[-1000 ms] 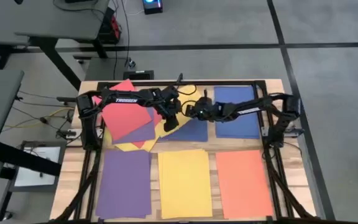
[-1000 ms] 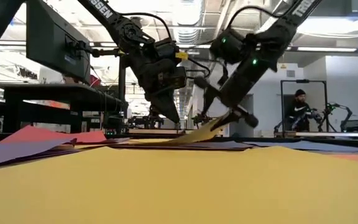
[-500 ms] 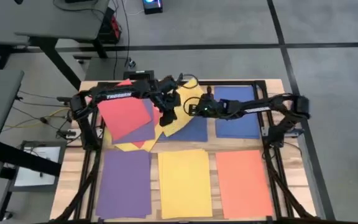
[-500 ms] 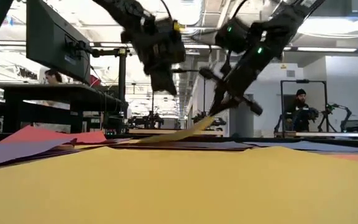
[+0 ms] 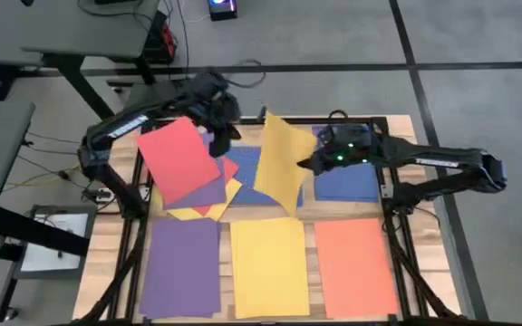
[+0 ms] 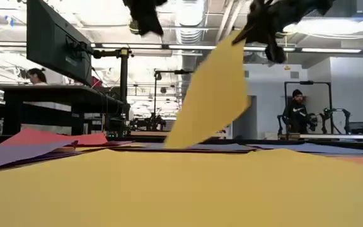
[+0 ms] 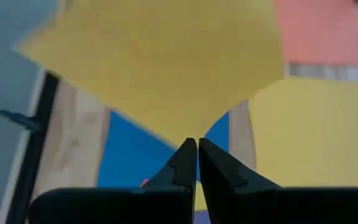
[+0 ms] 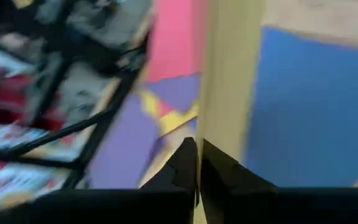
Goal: Organize paper
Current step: Stack the yellow paper on top of the yellow paper
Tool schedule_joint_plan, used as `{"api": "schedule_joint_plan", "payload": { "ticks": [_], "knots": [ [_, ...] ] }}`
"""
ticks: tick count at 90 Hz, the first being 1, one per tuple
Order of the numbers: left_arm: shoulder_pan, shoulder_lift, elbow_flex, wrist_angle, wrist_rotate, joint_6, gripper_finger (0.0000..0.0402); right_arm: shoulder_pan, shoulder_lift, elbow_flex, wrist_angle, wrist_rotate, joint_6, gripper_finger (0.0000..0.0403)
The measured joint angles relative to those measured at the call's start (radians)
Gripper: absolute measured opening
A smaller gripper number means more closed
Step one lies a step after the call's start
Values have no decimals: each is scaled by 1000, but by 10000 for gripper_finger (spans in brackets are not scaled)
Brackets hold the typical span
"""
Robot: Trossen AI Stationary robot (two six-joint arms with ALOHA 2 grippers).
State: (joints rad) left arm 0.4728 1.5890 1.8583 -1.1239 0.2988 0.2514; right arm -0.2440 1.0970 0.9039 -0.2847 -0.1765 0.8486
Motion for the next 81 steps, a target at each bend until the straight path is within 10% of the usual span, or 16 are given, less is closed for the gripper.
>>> {"api": "schedule_joint_plan", "payload": {
  "ticks": [35, 81],
  "knots": [
    [-2, -204, 45, -65, -79, -361, 0, 245, 77, 0, 456, -272, 143, 0],
    [-16, -371, 33, -196, -84, -379, 0, 589, 411, 0, 928, -34, 491, 0]
  ]
}}
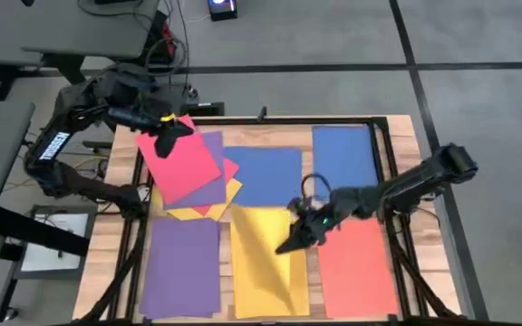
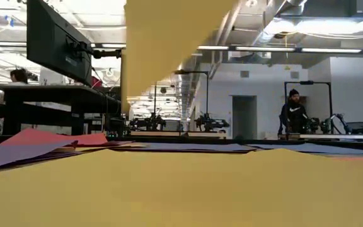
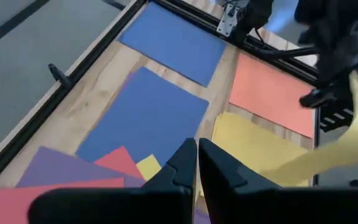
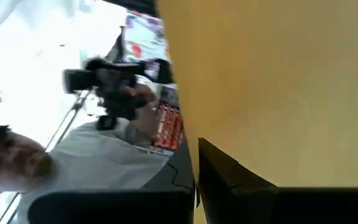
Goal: Organize paper
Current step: Stack the yellow paper on top of the yellow paper
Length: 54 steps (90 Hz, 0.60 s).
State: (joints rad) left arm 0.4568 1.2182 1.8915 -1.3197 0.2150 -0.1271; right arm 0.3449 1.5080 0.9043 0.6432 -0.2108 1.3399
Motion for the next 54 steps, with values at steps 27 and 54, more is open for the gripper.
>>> {"api": "schedule_joint_plan", "payload": {
  "ticks": [27, 54],
  "knots": [
    [0, -42, -38, -20, 1, 72, 0, 28, 118, 0, -122, 95, 98, 0],
    [-27, -42, -38, -26, 3, 108, 0, 33, 53, 0, -587, 79, 89, 0]
  ]
}}
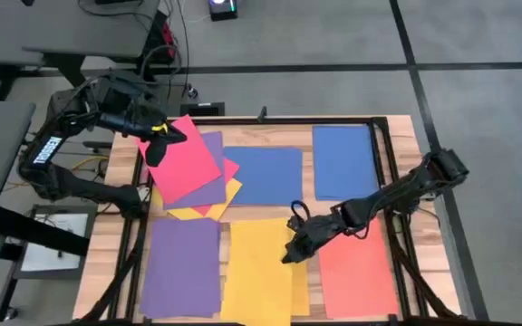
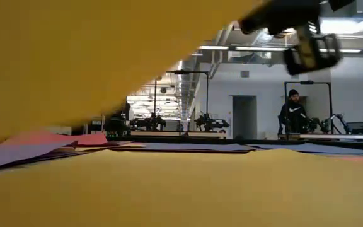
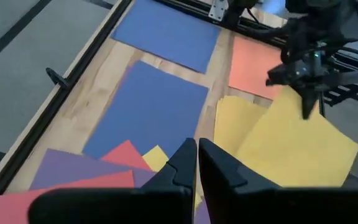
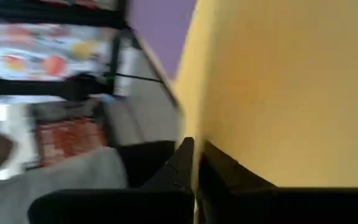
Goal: Organize paper
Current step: Stack the yellow paper on top of the yellow paper
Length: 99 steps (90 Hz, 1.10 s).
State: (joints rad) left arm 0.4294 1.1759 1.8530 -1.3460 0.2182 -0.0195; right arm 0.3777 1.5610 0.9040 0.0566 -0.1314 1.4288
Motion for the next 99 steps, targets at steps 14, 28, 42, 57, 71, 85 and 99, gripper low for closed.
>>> {"api": "schedule_joint_plan", "payload": {
  "ticks": [14, 28, 42, 57, 71, 85, 99],
  "knots": [
    [-7, 1, 0, 0, 0, 1, 0, -22, -5, 0, -191, -35, -50, 0],
    [-7, 4, 0, 2, 0, 1, 0, -60, -3, 0, -245, -57, -186, 0],
    [-7, 4, 0, 5, 0, 1, 0, -102, -2, 0, -247, -58, -329, 0],
    [-7, 4, 0, 5, -1, -3, 0, -104, -2, 0, -223, -70, -383, 0],
    [-7, 4, 0, 5, -1, -9, 0, -79, -2, 0, -206, -73, -380, 0],
    [-7, 4, 0, 10, -1, -9, 0, -73, 16, 0, -189, -76, -388, 0],
    [-7, 4, 0, 14, -2, -9, 0, -75, 97, 1, -87, -105, -392, 0]
  ]
}}
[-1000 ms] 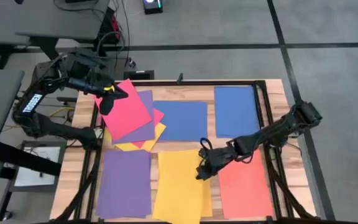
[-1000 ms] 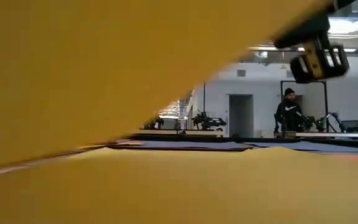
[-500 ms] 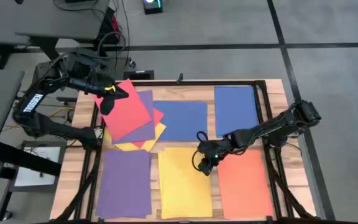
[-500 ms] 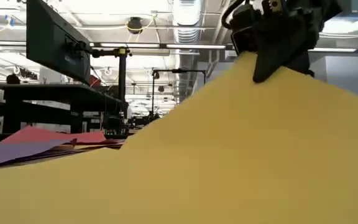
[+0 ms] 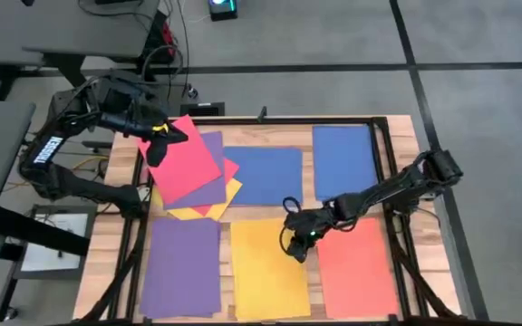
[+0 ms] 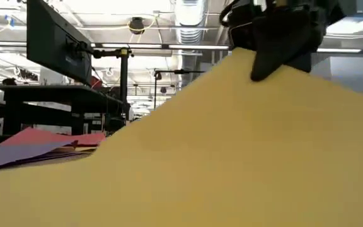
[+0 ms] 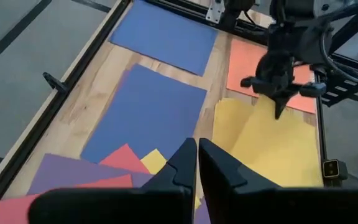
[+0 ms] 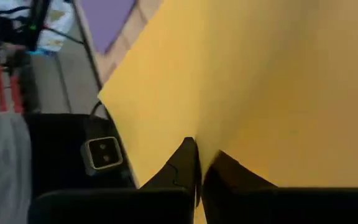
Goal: Organize paper
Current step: Stack the yellow paper on top of the yellow paper
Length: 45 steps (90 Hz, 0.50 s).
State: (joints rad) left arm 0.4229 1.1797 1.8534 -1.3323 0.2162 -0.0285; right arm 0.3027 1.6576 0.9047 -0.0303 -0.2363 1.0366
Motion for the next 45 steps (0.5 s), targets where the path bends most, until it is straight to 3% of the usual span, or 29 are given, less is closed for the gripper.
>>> {"api": "schedule_joint_plan", "payload": {
  "ticks": [45],
  "knots": [
    [0, 0, 0, -2, 0, -21, 0, -10, 50, -1, -63, 0, 34, 0]
  ]
}}
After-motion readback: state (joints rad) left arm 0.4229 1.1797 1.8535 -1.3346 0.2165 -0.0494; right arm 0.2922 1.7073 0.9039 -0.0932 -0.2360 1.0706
